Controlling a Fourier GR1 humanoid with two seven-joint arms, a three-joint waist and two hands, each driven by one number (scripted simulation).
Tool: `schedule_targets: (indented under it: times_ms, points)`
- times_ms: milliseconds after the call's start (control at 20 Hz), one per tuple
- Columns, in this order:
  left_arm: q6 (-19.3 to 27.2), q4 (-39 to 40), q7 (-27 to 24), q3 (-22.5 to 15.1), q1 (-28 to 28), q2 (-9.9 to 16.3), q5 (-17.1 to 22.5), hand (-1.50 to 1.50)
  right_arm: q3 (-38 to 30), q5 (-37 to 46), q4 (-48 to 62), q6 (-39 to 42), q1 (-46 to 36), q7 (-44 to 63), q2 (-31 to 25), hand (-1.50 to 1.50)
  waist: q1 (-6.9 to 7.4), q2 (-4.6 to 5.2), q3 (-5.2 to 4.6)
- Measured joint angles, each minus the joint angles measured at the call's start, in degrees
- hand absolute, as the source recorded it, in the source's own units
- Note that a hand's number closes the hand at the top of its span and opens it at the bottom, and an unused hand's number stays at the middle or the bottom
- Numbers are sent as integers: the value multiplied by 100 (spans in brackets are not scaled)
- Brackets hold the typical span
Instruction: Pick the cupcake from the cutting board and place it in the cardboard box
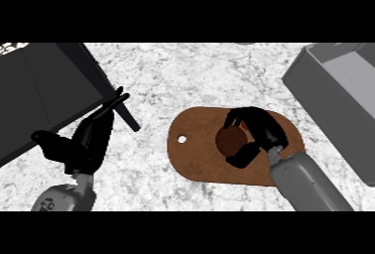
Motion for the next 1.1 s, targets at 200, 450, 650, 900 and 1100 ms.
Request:
schedule_targets:
  times_ms: [200,450,650,900,1100]
  points:
    - [-80,28,-74,-1,16,31,-27,0,314,510,-218,-110,88,-241,-188,150,-10,-9,8]
    - [-192,25,-63,9,24,67,26,0,960,1355,-715,-146,96,-267,-409,150,-12,-14,9]
    - [-188,-21,-23,41,60,57,65,0,1181,1701,-1366,-59,173,-253,-613,150,-41,-16,10]
    - [-194,-88,69,74,99,65,125,0,1276,1908,-2493,220,339,-29,-850,150,-78,-20,2]
    - [-163,-79,-15,89,140,54,66,0,823,1764,-3260,92,501,385,-742,150,-111,-28,16]
